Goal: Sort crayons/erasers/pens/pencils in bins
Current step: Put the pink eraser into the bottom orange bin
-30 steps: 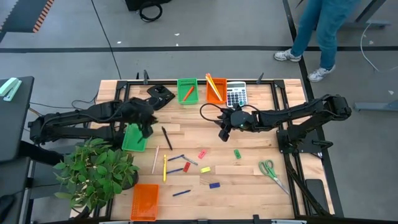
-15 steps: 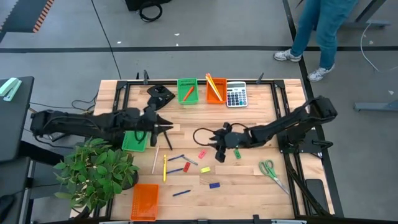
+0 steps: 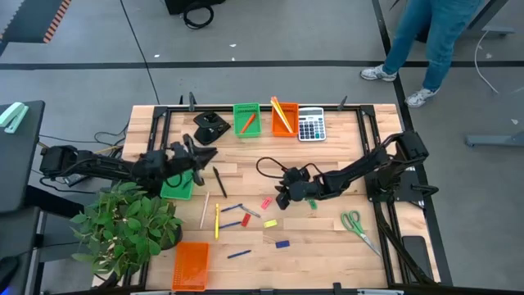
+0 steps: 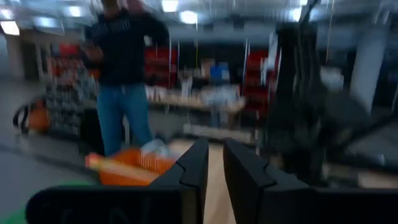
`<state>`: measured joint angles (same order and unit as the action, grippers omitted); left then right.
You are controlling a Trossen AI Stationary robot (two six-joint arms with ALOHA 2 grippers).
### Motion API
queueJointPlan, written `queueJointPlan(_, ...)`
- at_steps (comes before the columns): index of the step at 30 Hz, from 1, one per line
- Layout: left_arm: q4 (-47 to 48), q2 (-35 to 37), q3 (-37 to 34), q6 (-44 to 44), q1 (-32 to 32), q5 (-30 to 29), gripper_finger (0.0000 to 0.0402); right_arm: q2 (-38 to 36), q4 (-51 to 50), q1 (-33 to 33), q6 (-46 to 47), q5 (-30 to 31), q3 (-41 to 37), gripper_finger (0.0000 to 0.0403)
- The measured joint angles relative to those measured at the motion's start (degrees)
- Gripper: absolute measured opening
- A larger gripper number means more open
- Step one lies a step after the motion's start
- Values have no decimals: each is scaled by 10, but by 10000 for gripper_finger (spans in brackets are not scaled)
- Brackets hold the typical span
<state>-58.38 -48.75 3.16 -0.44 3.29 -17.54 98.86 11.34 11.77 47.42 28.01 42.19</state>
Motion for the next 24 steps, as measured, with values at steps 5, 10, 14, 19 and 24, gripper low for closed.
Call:
queueJointPlan(5,-55,0,26,33,0,1,57,36,74,0,0,1,9,131)
queueJointPlan(10,-18,0,35,37,-10,31,63,75,136,5,-65,2,44,131)
queueJointPlan(14,23,0,35,23,-24,32,60,107,133,8,-111,1,71,131)
queueJointPlan(19,65,0,35,23,-45,32,52,140,132,19,-109,5,90,131)
queueJointPlan(24,95,0,35,22,-68,32,53,149,119,31,-96,2,94,131)
